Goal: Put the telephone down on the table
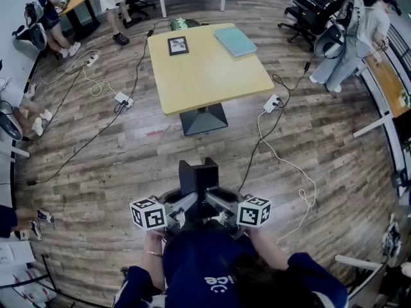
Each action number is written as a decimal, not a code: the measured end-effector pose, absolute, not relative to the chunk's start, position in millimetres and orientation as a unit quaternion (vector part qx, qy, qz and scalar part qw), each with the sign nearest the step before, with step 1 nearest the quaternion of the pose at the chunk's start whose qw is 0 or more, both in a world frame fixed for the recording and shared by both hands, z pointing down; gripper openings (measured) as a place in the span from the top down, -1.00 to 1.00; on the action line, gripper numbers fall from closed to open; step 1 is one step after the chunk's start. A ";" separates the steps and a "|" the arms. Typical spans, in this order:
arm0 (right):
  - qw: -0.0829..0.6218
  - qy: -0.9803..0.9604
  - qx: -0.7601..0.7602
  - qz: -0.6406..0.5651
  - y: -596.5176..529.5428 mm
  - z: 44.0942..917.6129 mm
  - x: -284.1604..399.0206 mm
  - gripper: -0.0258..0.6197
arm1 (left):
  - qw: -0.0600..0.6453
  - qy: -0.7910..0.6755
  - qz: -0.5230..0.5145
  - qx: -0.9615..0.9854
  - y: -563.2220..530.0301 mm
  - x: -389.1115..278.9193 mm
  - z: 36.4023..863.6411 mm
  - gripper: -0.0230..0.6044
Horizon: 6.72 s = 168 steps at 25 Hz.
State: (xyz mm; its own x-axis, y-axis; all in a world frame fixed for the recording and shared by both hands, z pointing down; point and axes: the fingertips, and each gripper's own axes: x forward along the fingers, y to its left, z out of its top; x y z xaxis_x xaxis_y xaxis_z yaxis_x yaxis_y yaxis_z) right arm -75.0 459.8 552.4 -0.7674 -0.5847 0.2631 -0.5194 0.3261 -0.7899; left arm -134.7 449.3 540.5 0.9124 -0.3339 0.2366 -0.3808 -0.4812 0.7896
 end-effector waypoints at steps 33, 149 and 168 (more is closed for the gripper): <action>0.061 0.804 -0.374 -0.459 372.8 560.2 -90.5 0.23 | 0.461 -0.177 0.024 0.869 362.6 -152.1 550.2 0.37; 0.004 0.806 -0.304 -0.508 -214.8 565.9 76.4 0.25 | 0.496 -0.246 -0.011 0.833 -213.9 12.1 555.1 0.36; 0.000 0.777 -0.311 -0.547 -246.5 601.9 76.3 0.25 | 0.526 -0.253 0.000 0.812 -248.1 13.1 595.8 0.36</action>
